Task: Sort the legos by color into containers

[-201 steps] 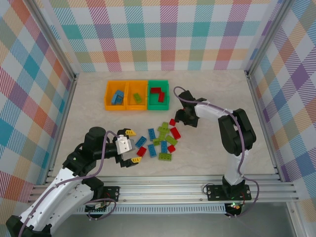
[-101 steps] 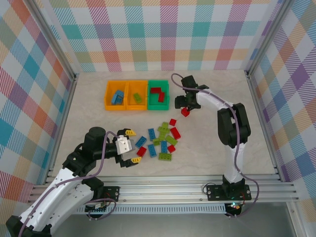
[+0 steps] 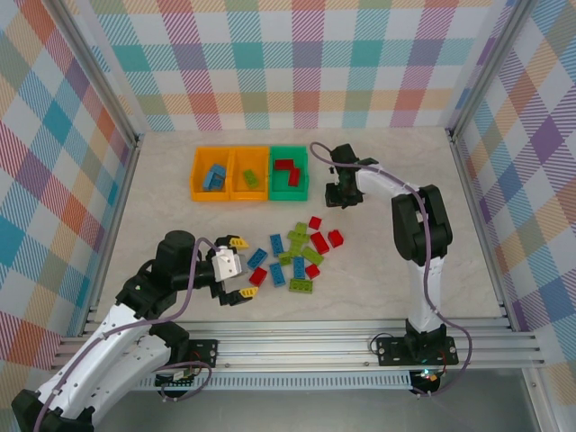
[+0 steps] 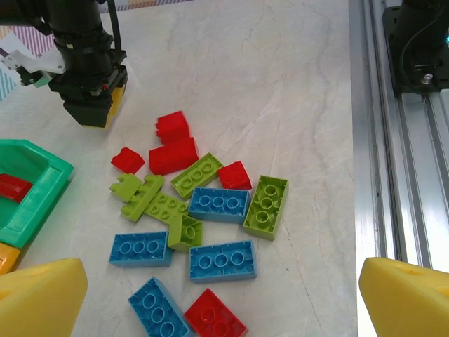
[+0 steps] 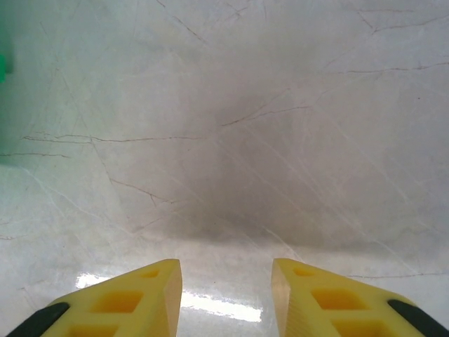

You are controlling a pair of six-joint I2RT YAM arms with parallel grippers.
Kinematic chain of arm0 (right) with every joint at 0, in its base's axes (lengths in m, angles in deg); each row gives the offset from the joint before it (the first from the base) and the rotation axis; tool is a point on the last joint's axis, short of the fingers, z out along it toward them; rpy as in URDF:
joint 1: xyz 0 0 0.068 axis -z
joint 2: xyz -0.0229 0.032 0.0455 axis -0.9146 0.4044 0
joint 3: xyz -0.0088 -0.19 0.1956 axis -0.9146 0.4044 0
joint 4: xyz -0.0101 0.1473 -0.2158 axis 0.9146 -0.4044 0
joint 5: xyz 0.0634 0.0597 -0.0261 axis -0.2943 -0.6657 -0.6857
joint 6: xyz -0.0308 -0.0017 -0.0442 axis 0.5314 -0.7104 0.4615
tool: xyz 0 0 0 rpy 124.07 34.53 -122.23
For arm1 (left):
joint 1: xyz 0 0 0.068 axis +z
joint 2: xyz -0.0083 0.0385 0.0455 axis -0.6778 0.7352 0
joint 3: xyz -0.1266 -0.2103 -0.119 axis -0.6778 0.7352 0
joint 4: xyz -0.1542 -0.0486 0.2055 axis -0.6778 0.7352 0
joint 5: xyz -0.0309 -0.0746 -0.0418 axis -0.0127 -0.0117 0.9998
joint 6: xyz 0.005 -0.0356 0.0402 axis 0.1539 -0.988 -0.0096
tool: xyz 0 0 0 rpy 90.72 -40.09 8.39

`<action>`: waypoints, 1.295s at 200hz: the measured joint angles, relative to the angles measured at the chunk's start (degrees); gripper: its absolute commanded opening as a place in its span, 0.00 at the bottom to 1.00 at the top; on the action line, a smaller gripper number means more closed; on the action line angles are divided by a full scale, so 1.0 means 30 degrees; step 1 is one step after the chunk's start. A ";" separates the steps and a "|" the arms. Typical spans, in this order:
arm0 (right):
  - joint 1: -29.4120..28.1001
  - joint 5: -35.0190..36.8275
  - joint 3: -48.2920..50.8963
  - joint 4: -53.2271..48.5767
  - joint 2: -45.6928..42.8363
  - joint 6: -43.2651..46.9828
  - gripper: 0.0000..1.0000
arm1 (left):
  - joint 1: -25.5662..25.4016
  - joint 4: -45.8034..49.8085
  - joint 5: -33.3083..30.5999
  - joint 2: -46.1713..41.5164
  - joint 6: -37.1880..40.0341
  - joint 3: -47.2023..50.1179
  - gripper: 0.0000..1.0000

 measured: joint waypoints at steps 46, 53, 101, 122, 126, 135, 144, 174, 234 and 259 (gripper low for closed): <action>-0.0058 -0.1355 0.1778 -0.0029 -0.2113 -0.0226 0.86 | 0.0000 0.0000 -0.0066 -0.0051 0.0000 0.0000 1.00; -0.0102 -0.1676 0.2718 0.0036 -0.3075 -0.0255 0.88 | 0.0000 0.0000 -0.0066 -0.0073 0.0007 0.0000 1.00; -0.1676 -0.3461 1.0098 0.0197 -1.0710 -0.0634 0.89 | 0.0000 -0.0007 -0.0066 -0.0109 0.0000 0.0000 1.00; -0.2732 -0.3672 1.0994 -0.0015 -1.1329 -0.0925 0.91 | 0.0000 -0.0007 -0.0036 0.0131 0.0000 0.0000 1.00; -0.2885 -0.3672 1.1045 -0.0022 -1.1285 -0.0925 0.90 | 0.0000 -0.0007 -0.0029 0.0168 0.0000 0.0000 1.00; -0.3198 -0.3548 1.1089 -0.0036 -1.1038 -0.0918 0.88 | 0.0000 -0.0007 -0.0007 0.0277 0.0000 0.0000 1.00; -0.3475 -0.3373 1.1081 0.0066 -1.0542 -0.0896 0.85 | 0.0000 0.0000 0.0000 0.0393 0.0000 0.0000 1.00; -0.3541 -0.2098 1.1081 0.0342 -0.8437 -0.0714 0.73 | 0.0000 0.0000 -0.0007 0.0321 0.0000 0.0000 1.00; -0.3497 -0.1144 1.0644 0.0816 -0.7104 -0.0444 0.46 | 0.0000 0.0000 -0.0044 0.0321 0.0000 0.0000 1.00; -0.3490 -0.0984 1.0593 0.1042 -0.7111 -0.0634 0.31 | 0.0000 -0.0007 -0.0044 0.0342 0.0000 0.0000 1.00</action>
